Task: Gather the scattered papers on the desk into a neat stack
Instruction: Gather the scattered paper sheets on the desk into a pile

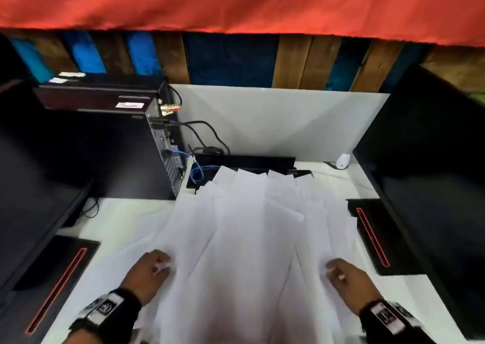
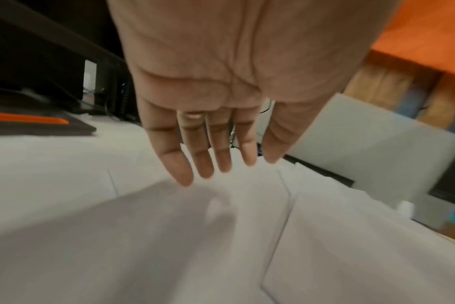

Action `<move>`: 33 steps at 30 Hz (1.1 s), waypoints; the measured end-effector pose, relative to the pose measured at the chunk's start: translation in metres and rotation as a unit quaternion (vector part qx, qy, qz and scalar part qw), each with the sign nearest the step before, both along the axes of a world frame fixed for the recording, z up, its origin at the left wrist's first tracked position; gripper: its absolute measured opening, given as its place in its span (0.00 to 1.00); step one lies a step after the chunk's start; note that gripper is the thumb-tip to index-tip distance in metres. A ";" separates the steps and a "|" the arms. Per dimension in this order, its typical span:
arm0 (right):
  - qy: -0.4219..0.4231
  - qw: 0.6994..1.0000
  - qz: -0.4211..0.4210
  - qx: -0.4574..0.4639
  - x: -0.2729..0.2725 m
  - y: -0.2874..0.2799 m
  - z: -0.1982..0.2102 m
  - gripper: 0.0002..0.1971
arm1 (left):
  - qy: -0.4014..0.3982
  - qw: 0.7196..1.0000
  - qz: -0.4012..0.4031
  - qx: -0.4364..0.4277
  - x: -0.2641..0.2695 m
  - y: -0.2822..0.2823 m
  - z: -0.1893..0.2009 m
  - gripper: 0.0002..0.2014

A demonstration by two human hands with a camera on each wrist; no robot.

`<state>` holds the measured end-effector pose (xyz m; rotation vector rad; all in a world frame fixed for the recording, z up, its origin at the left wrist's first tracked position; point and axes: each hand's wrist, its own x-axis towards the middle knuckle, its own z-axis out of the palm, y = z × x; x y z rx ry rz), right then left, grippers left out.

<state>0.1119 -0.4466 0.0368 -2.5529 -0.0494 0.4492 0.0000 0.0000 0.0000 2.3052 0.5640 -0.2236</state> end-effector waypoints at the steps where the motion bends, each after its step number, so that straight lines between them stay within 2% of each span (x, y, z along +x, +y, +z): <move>1: 0.010 1.000 -0.026 0.005 0.012 0.006 -0.006 0.09 | -0.007 1.000 0.021 0.002 0.013 0.000 -0.006 0.07; 2: 0.023 0.998 -0.059 0.008 0.014 0.013 -0.008 0.06 | 0.013 0.999 0.035 0.013 0.019 -0.005 -0.007 0.12; 5: 0.073 0.991 -0.110 -0.006 0.023 0.035 -0.030 0.22 | 0.068 0.997 0.028 0.036 0.040 -0.029 -0.010 0.22; 10: 0.076 0.993 -0.092 -0.016 0.012 0.071 -0.049 0.29 | 0.125 0.990 0.019 0.063 0.049 -0.080 -0.011 0.25; 13: 0.095 0.990 -0.099 0.025 0.009 0.084 -0.048 0.33 | 0.131 0.991 0.011 0.012 0.052 -0.102 -0.014 0.28; 16: 0.113 0.977 -0.137 0.115 0.007 0.090 -0.047 0.30 | 0.125 0.988 0.033 -0.080 0.054 -0.113 -0.018 0.30; 20: 0.147 0.971 -0.138 0.132 0.002 0.091 -0.045 0.31 | 0.149 0.982 0.005 -0.120 0.055 -0.125 -0.017 0.32; 25: 0.086 0.971 -0.187 0.123 0.004 0.079 -0.047 0.28 | 0.169 0.982 -0.034 -0.083 0.052 -0.123 -0.018 0.30; 27: 0.072 0.973 -0.191 0.105 0.007 0.073 -0.048 0.19 | 0.137 0.988 -0.017 -0.068 0.052 -0.117 -0.014 0.19; 28: 0.066 0.975 -0.187 0.096 0.008 0.070 -0.048 0.13 | 0.106 0.992 0.008 -0.061 0.051 -0.111 -0.011 0.12; 29: 0.061 0.977 -0.184 0.093 0.009 0.068 -0.049 0.09 | 0.074 0.995 0.048 -0.055 0.051 -0.102 -0.009 0.08; 31: 0.058 0.977 -0.181 0.094 0.011 0.065 -0.052 0.08 | 0.035 0.992 0.124 0.002 0.048 -0.074 -0.007 0.12; 33: 0.057 0.977 -0.181 0.097 0.013 0.061 -0.058 0.08 | 0.059 0.980 0.168 0.084 0.042 -0.041 -0.009 0.19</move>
